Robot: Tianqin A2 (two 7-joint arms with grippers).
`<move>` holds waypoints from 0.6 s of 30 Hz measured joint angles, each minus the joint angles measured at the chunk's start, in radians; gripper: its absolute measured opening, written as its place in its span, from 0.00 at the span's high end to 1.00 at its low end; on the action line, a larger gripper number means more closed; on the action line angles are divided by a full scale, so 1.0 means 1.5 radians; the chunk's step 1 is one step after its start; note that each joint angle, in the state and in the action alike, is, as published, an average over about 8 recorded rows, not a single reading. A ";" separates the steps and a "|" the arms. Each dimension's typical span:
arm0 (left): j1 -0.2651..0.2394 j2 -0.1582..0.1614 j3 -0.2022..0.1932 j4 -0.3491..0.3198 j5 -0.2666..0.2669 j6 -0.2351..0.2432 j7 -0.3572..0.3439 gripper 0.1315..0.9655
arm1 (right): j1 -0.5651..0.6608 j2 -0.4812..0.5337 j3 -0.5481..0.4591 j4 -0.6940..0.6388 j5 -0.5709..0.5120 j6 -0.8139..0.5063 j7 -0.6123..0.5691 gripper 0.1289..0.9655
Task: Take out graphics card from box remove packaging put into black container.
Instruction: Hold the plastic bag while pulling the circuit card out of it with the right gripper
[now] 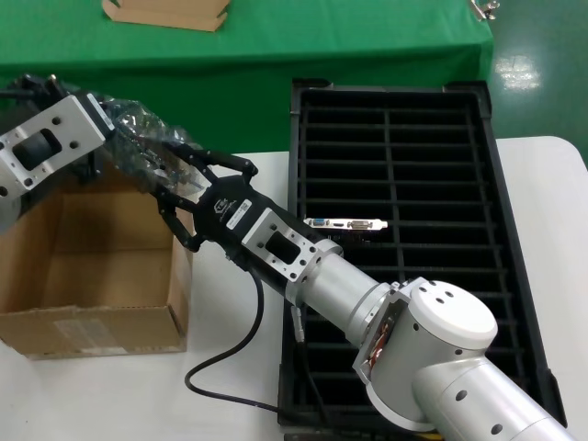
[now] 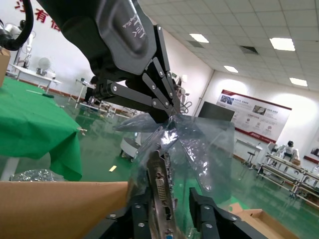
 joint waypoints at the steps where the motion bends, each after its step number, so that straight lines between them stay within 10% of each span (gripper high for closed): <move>1: 0.000 0.000 0.000 0.000 -0.002 0.000 0.000 0.99 | 0.000 0.000 0.000 0.000 0.000 0.000 0.000 0.75; 18: 0.004 0.001 0.007 -0.023 -0.028 0.003 -0.012 0.99 | -0.002 0.000 0.002 -0.004 -0.006 -0.009 0.004 0.93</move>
